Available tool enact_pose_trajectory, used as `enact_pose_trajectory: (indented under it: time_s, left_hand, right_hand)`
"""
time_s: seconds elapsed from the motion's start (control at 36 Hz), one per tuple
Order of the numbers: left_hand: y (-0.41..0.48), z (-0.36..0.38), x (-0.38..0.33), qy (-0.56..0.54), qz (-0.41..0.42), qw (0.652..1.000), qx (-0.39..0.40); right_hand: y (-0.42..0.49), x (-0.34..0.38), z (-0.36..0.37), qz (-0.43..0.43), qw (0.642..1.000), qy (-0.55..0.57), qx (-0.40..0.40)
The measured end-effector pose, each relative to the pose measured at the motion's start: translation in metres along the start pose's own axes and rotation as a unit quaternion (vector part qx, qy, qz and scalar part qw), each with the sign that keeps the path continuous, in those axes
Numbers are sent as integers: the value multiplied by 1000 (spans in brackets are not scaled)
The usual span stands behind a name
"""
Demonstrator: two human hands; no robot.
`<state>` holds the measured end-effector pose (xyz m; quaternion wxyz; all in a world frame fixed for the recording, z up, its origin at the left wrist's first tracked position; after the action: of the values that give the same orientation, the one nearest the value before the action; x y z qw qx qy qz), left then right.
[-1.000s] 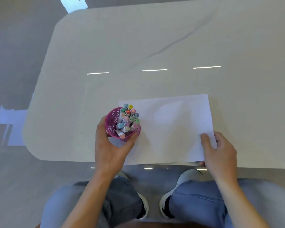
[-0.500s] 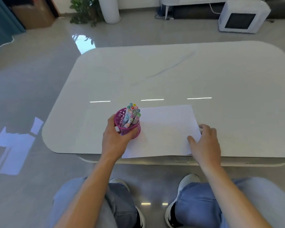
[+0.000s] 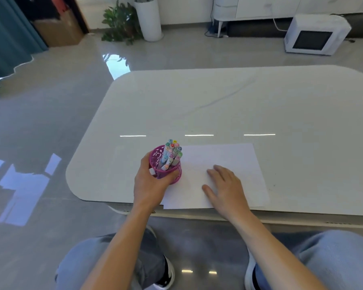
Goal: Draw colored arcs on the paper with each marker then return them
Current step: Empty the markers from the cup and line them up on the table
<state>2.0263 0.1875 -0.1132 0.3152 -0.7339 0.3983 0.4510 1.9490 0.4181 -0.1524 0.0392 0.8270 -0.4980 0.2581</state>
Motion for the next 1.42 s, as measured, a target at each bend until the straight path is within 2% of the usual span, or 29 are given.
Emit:
enact_pose_trajectory:
  time_s: [0.31,0.42,0.58,0.81,0.94,1.14,1.42]
  left_hand:
    - [8,-41,22,-8,-7,999,-35]
    - [8,-41,18,12,22,999,-19]
    - [6,-36,8,49,54,997,-16]
    - [18,-36,4,78,94,992,-28]
    - [22,-36,4,86,101,991,-14]
    - [27,-35,7,71,83,994,-7]
    - [27,-36,10,62,85,994,-11]
  right_hand:
    - [-6,-29,-17,53,997,46,-45]
    - [-2,-24,-19,50,996,39,-69]
    - [13,26,-18,-14,990,88,-105]
    - [53,121,-2,-133,965,224,0]
    - [72,154,-3,-175,946,274,-7]
    - [80,170,-11,-190,940,268,-86]
    - [75,185,-30,-204,946,187,-170]
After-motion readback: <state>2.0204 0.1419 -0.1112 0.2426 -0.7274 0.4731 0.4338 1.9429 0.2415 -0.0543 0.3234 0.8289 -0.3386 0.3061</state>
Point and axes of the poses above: each hand's wrist, its own y-axis towards the middle knuckle, its own z-axis out of the palm, x = y × z, the point moved 9 cm from there along y, towards the middle knuckle, and after that the axes turned 8 degrees about x, right-handed, at the moved point
